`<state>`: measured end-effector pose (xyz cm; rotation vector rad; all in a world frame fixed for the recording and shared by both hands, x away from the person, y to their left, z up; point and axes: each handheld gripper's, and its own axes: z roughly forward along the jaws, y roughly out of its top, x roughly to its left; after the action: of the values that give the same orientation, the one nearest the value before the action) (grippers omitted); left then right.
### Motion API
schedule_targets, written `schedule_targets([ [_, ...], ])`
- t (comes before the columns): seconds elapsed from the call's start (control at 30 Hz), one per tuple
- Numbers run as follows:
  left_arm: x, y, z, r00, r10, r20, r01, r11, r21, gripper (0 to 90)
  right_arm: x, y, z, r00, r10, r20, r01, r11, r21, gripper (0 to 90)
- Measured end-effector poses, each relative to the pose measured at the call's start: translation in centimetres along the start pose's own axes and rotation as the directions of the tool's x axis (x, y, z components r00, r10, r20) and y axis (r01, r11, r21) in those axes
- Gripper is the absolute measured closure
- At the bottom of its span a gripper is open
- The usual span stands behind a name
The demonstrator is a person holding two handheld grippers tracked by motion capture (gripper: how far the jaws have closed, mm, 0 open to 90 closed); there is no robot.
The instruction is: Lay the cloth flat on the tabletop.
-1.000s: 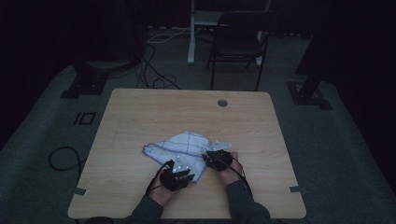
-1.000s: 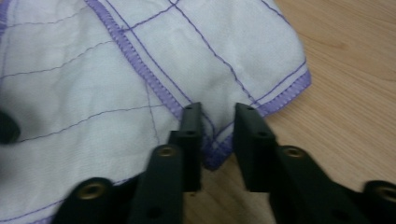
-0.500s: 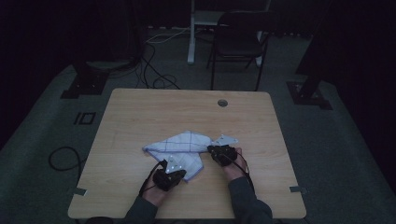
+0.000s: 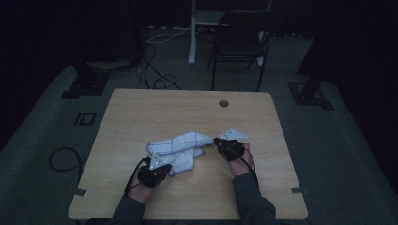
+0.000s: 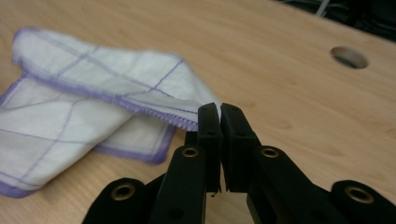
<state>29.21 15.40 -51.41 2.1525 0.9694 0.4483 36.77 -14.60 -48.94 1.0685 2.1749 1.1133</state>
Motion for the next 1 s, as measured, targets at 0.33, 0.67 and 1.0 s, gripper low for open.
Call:
schedule_targets([
  [0.33,2.4,-1.2,-1.4,0.9989,-0.01,-0.045,0.012,0.9995,0.031,89.0,-1.7,1.2,-1.6,0.9986,0.017,0.049,-0.015,0.999,-0.042,88.3],
  [0.67,4.4,-2.0,-2.5,0.9959,-0.034,-0.083,0.038,0.9984,0.043,89.1,-2.9,1.6,-2.4,0.9965,0.033,0.077,-0.029,0.998,-0.049,88.3],
  [1.0,6.2,-2.5,-2.0,0.9934,-0.045,-0.105,0.054,0.9948,0.086,89.3,-3.6,1.2,-2.3,0.9947,0.036,0.097,-0.034,0.999,-0.02,88.4],
])
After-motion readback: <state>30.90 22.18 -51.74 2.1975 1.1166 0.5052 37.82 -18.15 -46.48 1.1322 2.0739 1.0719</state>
